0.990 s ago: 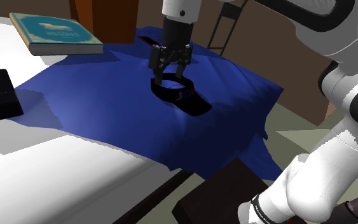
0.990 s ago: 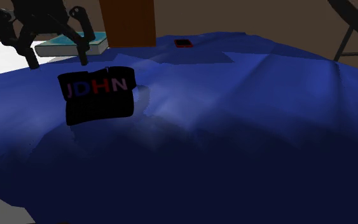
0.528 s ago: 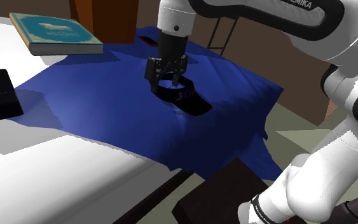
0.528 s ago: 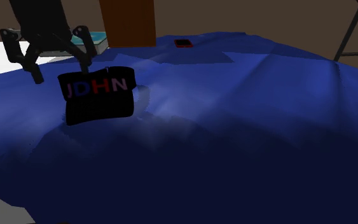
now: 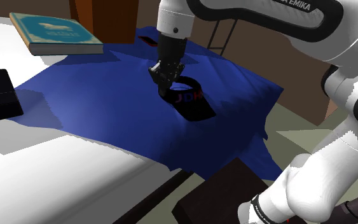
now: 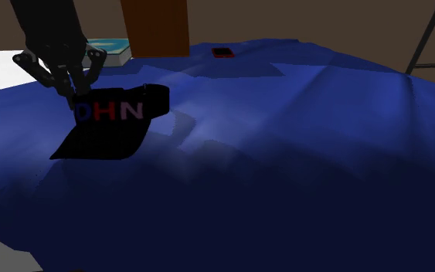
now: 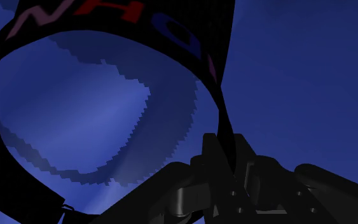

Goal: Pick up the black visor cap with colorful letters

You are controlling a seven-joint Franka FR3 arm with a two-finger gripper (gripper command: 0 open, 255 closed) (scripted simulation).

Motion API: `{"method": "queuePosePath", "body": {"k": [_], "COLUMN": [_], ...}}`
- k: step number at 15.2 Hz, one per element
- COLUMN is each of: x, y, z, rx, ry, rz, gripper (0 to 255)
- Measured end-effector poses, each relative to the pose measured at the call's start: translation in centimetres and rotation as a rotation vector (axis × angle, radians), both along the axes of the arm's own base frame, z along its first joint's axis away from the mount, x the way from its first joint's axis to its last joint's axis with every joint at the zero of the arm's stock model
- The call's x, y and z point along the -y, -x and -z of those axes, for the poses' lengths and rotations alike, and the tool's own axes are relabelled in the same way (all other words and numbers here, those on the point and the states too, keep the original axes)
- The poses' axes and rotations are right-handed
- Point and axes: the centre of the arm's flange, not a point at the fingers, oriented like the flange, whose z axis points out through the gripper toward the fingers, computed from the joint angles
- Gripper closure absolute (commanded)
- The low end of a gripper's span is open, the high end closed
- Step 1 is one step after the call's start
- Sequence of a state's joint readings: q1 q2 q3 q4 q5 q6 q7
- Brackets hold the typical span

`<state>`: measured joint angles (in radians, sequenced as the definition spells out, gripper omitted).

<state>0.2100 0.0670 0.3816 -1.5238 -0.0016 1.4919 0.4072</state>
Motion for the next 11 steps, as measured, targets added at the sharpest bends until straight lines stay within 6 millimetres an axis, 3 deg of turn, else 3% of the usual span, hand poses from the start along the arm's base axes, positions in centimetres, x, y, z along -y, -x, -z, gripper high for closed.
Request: {"method": "queuePosePath", "body": {"k": [5,11], "x": [0.1,0.1], "y": [0.0,0.0], "z": [-0.6,-3.6], "rx": [0.0,0.0], "ry": [0.0,0.0], "rz": [0.0,0.0], "gripper": [255,255]}}
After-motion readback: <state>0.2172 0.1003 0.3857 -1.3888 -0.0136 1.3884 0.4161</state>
